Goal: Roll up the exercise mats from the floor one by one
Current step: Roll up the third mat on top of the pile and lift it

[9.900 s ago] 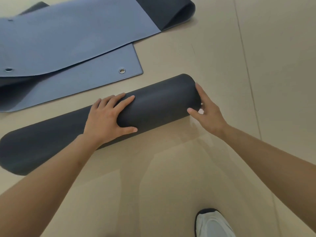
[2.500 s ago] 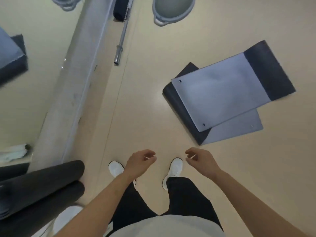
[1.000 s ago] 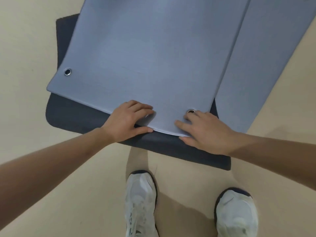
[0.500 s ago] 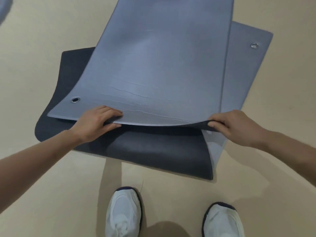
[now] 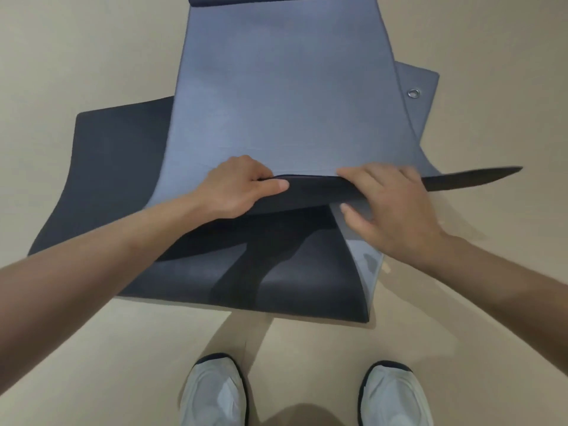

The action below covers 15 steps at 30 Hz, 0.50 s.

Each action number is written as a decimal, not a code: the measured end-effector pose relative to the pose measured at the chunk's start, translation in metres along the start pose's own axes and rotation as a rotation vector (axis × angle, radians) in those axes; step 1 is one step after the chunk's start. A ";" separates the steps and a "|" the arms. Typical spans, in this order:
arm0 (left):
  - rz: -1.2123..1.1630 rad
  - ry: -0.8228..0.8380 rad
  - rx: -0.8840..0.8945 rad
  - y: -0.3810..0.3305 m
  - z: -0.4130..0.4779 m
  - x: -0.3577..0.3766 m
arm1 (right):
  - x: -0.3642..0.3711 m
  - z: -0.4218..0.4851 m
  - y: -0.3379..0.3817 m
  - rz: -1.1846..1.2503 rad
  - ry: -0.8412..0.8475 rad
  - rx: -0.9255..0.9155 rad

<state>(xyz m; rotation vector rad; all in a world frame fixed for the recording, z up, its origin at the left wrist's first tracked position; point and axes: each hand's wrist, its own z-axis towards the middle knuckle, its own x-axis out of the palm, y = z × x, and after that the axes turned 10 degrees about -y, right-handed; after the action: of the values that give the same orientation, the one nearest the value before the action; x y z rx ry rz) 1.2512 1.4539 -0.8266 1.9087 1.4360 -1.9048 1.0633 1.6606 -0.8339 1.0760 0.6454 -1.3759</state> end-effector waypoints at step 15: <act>0.334 -0.057 0.282 0.021 0.061 0.047 | 0.085 0.000 -0.058 -0.331 0.190 -0.209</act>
<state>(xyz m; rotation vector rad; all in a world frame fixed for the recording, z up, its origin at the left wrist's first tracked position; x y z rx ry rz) 1.2097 1.4288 -0.8900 2.0297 0.8017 -2.0565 1.0192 1.6304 -0.9222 0.9663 1.1225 -1.4566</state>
